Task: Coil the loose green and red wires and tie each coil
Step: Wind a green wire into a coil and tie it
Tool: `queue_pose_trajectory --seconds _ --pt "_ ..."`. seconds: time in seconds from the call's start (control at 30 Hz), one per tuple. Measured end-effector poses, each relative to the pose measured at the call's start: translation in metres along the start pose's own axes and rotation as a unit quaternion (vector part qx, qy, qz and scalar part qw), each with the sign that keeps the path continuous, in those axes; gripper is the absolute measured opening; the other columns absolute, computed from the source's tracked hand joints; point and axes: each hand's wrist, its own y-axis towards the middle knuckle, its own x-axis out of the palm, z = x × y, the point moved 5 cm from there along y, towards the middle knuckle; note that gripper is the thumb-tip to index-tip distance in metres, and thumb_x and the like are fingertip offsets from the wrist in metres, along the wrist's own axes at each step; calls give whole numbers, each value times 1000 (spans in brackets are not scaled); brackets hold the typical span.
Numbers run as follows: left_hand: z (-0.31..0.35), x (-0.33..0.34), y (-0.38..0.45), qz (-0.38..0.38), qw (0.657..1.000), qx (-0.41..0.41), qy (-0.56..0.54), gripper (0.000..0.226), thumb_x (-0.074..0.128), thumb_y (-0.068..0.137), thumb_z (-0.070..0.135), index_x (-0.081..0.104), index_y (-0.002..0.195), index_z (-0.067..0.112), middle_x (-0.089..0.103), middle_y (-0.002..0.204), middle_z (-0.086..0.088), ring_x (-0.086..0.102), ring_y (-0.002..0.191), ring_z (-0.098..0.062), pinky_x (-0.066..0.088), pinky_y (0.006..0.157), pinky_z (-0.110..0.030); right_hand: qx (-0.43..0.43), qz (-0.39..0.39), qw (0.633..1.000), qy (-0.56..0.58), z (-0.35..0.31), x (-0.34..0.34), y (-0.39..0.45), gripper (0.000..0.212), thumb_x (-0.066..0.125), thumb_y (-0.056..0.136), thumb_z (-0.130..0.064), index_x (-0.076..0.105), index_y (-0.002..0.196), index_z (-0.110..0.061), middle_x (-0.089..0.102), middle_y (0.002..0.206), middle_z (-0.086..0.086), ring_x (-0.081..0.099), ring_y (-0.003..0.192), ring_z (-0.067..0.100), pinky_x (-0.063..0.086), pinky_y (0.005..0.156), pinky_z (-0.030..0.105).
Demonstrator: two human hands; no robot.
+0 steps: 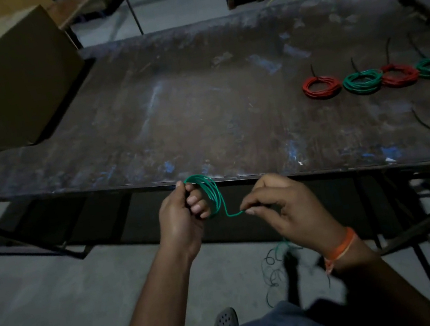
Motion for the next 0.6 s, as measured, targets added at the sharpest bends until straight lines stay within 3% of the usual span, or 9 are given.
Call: queue_pose_trajectory --seconds 0.17,0.3,0.43,0.6 --pt "-3 6 -5 -25 990 56 124 32 35 109 27 49 84 12 47 61 -3 40 53 -15 35 53 -26 -15 -15 1000 5 -12 15 18 11 74 90 -17 78 100 -18 58 88 -1 59 80 17 49 67 38" --pt "4 4 -5 -25 963 103 250 44 44 107 30 56 91 -9 56 77 -16 52 74 -25 42 69 -35 -44 -34 998 -7 -26 29 38 15 76 88 -13 78 103 -14 61 89 3 60 80 17 51 68 38" --pt "16 7 -7 -39 955 115 272 35 44 107 23 56 77 11 48 60 -3 43 55 -14 32 54 -28 -59 -46 997 -20 -38 33 58 20 74 89 -9 74 108 -12 62 91 4 60 84 16 50 74 30" --pt "24 4 -14 -128 944 92 289 32 42 103 32 49 78 12 37 53 4 27 46 -8 20 45 -18 -60 -28 997 -49 -35 32 74 15 72 90 -6 71 104 -10 61 93 2 57 86 12 45 76 20"
